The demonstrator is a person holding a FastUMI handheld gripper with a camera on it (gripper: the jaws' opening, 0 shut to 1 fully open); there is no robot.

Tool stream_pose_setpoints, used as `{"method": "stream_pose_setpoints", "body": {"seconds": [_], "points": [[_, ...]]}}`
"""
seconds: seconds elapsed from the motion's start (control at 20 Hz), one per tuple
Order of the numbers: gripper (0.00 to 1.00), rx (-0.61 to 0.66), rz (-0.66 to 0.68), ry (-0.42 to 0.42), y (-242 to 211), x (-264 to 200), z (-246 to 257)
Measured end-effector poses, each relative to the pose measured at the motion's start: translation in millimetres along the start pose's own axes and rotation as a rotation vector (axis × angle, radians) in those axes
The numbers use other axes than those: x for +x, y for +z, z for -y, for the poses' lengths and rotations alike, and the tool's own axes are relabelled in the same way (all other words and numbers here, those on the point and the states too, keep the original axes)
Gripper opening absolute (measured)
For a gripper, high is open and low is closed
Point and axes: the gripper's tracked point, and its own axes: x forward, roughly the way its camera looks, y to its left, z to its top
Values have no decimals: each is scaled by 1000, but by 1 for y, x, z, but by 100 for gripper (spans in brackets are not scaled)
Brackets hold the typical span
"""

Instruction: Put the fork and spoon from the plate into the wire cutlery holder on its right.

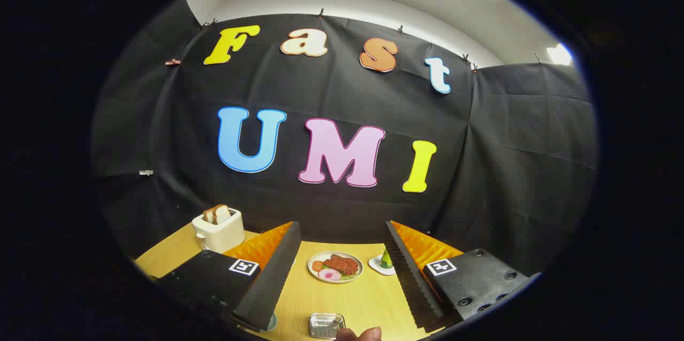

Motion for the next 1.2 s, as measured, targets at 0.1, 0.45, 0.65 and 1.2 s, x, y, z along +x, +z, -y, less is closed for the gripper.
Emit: {"method": "stream_pose_setpoints", "body": {"seconds": [0.1,0.45,0.65,1.2], "points": [[97,2,-4,-2,-1,-2,3],[97,-2,-11,-8,-1,-4,6],[97,1,-23,4,-3,-7,4],[97,12,-26,64,2,-12,-19]]}}
